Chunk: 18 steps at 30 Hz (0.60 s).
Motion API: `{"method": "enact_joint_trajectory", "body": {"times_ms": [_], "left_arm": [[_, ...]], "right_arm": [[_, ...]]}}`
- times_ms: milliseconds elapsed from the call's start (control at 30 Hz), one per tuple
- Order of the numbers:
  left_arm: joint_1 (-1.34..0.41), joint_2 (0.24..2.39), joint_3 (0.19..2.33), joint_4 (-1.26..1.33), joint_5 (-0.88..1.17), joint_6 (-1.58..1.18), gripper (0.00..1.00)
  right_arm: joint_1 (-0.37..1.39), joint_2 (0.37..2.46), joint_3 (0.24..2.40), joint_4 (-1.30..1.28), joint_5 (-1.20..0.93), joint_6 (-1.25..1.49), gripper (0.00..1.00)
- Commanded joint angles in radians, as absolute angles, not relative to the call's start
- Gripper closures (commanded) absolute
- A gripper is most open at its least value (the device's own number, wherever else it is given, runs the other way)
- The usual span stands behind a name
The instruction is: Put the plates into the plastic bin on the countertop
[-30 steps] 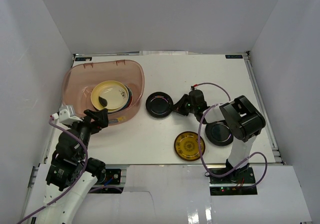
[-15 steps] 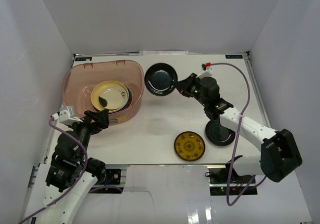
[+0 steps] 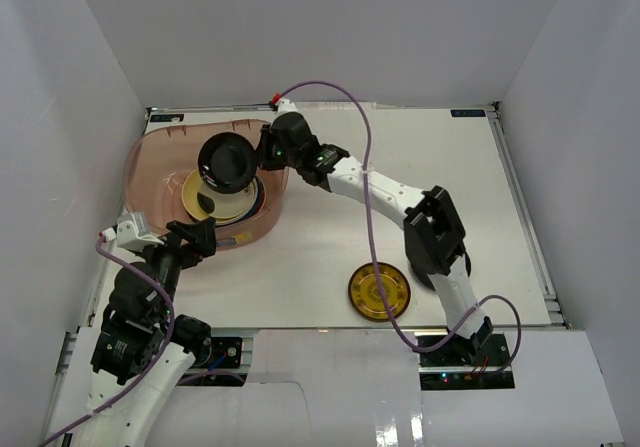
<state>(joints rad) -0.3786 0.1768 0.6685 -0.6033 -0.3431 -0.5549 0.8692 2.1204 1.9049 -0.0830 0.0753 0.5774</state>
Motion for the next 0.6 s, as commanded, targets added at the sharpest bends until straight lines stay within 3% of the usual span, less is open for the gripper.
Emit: {"method": "enact_joint_trajectory", "body": {"times_ms": [0, 200, 300, 367, 467, 567], "left_arm": [[-0.374, 0.186, 0.686, -0.611, -0.351, -0.555, 0.02], [-0.373, 0.192, 0.684, -0.611, -0.347, -0.555, 0.02], [-0.374, 0.206, 0.683, -0.609, -0.342, -0.554, 0.02], [-0.373, 0.213, 0.683, -0.609, -0.334, -0.551, 0.02], [-0.374, 0.233, 0.684, -0.606, -0.319, -0.546, 0.02], [-0.374, 0.262, 0.684, -0.600, -0.289, -0.537, 0.02]], "right_arm": [[0.893, 2.187, 2.068, -0.195, 0.068, 0.532, 0.92], [0.930, 2.278, 2.102, -0.201, 0.109, 0.566, 0.91], [0.933, 2.272, 2.077, -0.166, 0.130, 0.600, 0.68], [0.933, 2.258, 2.082, -0.158, 0.133, 0.606, 0.47], [0.933, 2.212, 2.094, -0.169, 0.143, 0.588, 0.35], [0.930, 2.100, 2.028, -0.179, 0.152, 0.559, 0.35]]}}
